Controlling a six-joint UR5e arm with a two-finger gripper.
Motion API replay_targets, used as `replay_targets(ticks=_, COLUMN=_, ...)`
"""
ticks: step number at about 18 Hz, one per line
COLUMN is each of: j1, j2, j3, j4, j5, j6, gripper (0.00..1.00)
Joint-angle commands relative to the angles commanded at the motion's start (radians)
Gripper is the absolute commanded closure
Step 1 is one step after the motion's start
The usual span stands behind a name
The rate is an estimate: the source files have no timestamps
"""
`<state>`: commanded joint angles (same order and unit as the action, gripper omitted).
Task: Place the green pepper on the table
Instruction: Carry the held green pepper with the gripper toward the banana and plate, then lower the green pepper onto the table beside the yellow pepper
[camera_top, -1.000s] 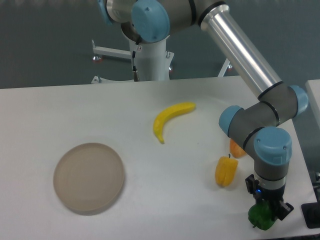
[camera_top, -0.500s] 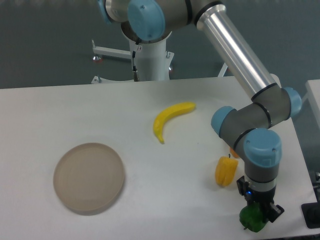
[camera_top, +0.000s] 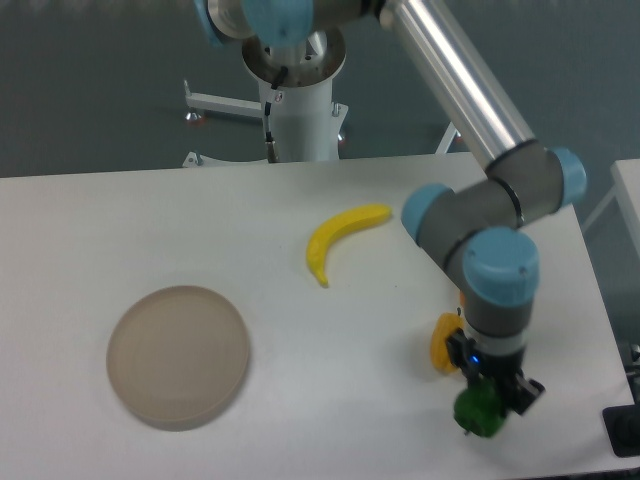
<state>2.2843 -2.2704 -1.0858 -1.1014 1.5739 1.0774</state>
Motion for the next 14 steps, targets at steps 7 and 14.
replay_targets(ticks=7, j1=-0.091, j2=0.106, j3=-0.178, j4=0.008, j5=-0.017, j6=-0.302, gripper=0.6)
replay_targets(ticks=14, j1=-0.121, j2=0.104, j3=-0.286, j4=0.164, j5=-0.044, j6=-0.344, gripper=0.6)
